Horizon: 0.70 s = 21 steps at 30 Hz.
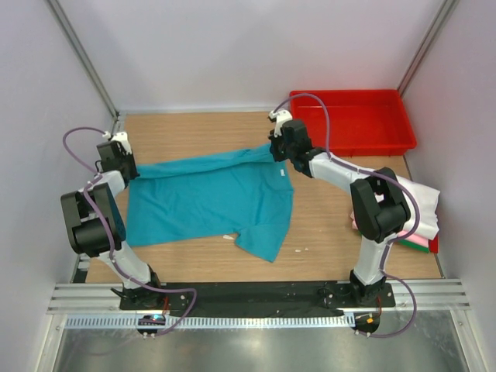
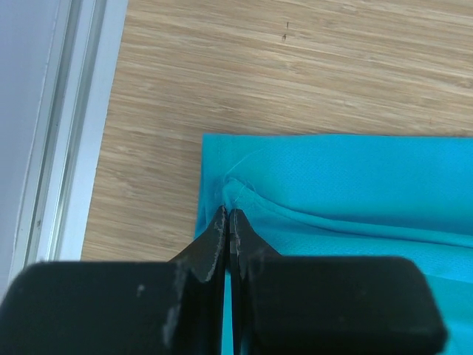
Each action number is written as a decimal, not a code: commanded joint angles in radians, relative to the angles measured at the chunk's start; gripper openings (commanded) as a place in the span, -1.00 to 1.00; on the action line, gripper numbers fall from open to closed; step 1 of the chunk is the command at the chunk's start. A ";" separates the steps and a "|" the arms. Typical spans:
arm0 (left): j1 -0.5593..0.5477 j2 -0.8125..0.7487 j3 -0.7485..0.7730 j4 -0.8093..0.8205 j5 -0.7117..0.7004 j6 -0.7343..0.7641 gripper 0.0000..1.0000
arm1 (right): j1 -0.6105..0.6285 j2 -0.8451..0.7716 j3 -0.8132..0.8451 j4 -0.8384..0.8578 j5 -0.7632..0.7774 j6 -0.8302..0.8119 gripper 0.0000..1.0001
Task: Fold and stack the t-shirts
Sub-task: Fold the tshirt
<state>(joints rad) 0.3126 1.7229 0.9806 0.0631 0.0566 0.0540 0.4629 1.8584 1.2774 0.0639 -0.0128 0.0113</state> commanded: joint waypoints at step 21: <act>-0.003 -0.008 -0.031 0.044 -0.035 0.066 -0.99 | 0.031 -0.062 -0.044 -0.093 -0.012 0.024 -0.98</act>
<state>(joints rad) 0.3122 1.7229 0.9524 0.0704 0.0441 0.0910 0.4854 1.8572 1.2331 -0.0158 -0.0250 0.0257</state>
